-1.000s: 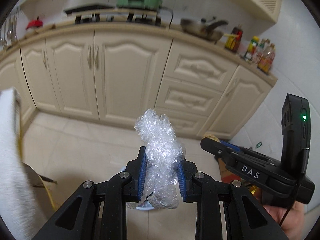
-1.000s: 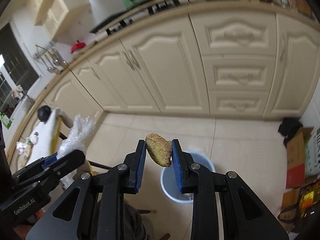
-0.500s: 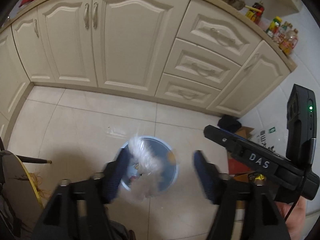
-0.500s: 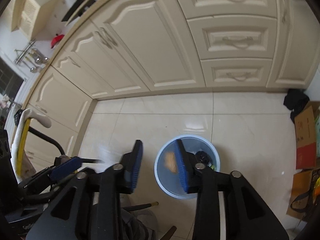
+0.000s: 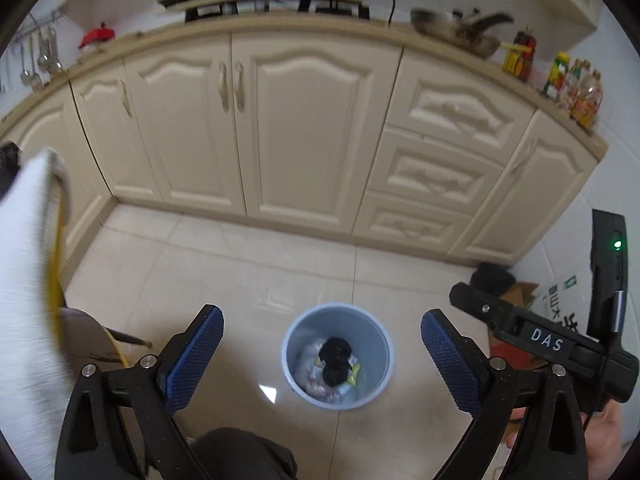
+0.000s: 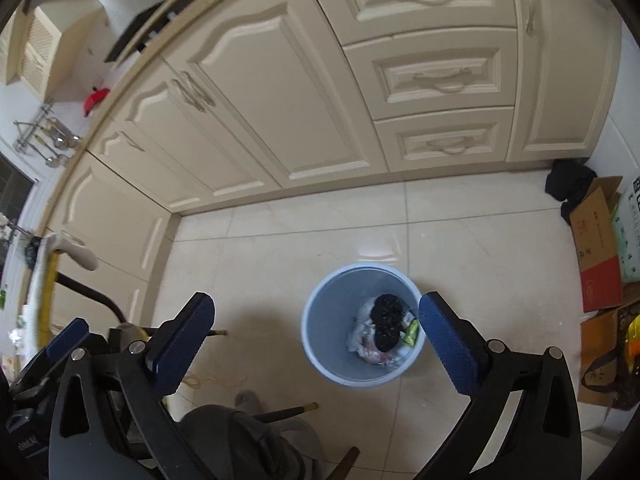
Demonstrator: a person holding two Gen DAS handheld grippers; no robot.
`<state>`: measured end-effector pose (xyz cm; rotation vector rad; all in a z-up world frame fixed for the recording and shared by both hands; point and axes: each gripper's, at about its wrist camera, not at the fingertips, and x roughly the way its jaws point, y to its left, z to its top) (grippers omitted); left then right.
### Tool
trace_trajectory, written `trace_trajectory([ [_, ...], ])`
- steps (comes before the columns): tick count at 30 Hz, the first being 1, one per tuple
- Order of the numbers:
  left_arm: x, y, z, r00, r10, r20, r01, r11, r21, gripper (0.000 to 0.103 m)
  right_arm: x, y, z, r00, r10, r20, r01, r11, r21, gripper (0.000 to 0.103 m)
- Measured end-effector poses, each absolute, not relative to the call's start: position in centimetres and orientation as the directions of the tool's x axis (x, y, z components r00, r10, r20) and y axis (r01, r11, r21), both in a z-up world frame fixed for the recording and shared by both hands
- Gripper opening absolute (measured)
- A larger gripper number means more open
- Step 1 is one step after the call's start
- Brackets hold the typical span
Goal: Collect trash
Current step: 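Return both tools to the trash on the table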
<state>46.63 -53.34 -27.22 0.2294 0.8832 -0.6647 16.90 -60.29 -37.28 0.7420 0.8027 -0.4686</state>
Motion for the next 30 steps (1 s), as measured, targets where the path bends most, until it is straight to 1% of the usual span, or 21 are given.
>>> trace_trajectory([
  [2,44.3,-51.7,-25.5,0.483,-0.460,-0.745,0.629,0.774,-0.071,0.099,16.6,-59.4,-35.9,0.630,-0.114,-0.768,0.618,0.672,0.407,0.103],
  [4,42.5,-50.4,-23.8,0.521,-0.477,-0.708,0.630,0.775,-0.058,0.102,16.2,-58.1,-33.7,0.658,-0.124,-0.743,0.598,0.685,0.415,0.103],
  [10,36.6,-43.2,-19.3,0.592,-0.504,-0.629,0.626,0.779,-0.034,0.102,16.0,-54.3,-28.2,0.720,-0.140,-0.679,0.538,0.730,0.420,0.103],
  [17,30.1,-30.4,-14.3,0.679,-0.513,-0.525,0.577,0.815,-0.050,0.102,17.0,-47.7,-22.3,0.797,-0.092,-0.597,0.408,0.811,0.419,0.103],
  [20,27.2,-25.2,-12.8,0.726,-0.498,-0.474,0.539,0.840,-0.058,0.102,17.8,-44.1,-20.1,0.824,-0.058,-0.564,0.337,0.850,0.404,0.103],
  [24,23.7,-19.1,-11.4,0.777,-0.462,-0.428,0.484,0.873,-0.063,0.102,18.6,-39.5,-17.9,0.850,-0.004,-0.526,0.242,0.890,0.385,0.103],
  [30,18.1,-11.5,-10.2,0.858,-0.356,-0.370,0.359,0.931,-0.062,0.102,20.2,-32.2,-15.0,0.871,0.107,-0.480,0.069,0.940,0.334,0.103],
])
